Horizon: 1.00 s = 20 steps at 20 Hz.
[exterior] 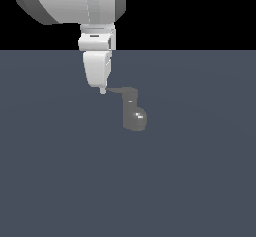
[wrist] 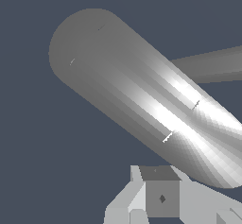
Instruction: Turn on the faucet by rotating a designated handle.
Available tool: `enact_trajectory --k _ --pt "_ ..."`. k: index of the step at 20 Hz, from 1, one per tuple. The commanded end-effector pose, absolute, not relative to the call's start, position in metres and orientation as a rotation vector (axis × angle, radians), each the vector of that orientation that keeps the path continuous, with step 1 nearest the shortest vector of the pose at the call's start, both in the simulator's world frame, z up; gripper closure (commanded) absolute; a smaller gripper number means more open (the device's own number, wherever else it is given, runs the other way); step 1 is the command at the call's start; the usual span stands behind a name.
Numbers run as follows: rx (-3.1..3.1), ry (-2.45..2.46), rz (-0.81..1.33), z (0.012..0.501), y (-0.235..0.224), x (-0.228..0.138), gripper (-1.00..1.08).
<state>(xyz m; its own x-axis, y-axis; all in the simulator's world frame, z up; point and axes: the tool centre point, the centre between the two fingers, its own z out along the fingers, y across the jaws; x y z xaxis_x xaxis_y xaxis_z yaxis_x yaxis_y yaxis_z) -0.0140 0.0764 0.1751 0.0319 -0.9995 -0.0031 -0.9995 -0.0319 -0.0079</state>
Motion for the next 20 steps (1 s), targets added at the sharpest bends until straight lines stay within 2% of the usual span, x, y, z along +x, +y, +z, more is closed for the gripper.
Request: enact_trajectory --k 1,12,14,20 --pt "-2.242 2.199 -0.002 0.174 0.064 -0.022 1.08" --pt "-2.244 2.198 0.000 0.174 0.044 -0.053 1.08" --pt "-2.252 2.184 -0.005 0.175 0.052 -0.049 1.08" --pt "-2.249 2.189 -0.003 0.174 0.019 -0.055 1.08"
